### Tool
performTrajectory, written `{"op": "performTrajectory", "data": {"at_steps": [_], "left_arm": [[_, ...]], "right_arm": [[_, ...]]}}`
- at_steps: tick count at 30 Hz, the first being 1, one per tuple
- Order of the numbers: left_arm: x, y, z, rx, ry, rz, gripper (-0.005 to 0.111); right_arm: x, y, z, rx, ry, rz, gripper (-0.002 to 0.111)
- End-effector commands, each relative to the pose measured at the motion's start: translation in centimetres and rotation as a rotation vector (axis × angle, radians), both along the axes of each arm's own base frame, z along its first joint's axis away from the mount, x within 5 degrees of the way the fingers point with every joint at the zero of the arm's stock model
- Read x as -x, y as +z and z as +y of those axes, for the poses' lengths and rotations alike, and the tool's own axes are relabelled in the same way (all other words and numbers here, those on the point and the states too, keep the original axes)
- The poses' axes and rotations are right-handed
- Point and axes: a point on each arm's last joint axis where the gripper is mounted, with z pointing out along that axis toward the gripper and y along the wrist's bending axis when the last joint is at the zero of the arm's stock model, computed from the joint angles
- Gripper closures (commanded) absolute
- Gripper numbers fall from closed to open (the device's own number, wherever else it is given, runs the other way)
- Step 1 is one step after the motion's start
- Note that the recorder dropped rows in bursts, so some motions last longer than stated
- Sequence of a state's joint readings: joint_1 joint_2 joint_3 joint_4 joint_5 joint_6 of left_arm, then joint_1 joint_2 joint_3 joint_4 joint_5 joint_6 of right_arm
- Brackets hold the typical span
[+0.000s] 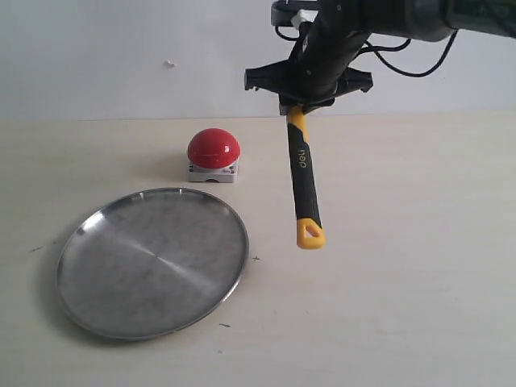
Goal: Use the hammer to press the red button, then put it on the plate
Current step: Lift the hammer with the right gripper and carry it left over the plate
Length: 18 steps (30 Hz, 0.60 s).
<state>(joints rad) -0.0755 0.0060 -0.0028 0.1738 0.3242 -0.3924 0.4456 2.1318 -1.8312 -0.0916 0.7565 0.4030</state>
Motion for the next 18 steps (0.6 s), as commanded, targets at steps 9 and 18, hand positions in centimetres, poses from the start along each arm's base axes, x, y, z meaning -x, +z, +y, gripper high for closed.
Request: {"op": "performTrajectory", "data": {"at_steps": [9, 18], "left_arm": [[0.0, 0.0, 0.0, 0.0, -0.009, -0.005, 0.107], [0.0, 0.0, 0.0, 0.0, -0.009, -0.005, 0.107]], "right_arm": [[6.2, 1.3, -2.1, -0.178, 0.087, -0.383, 0.108], [8.2, 0.2, -2.5, -0.251, 0.153, -0.542, 0.108]]}}
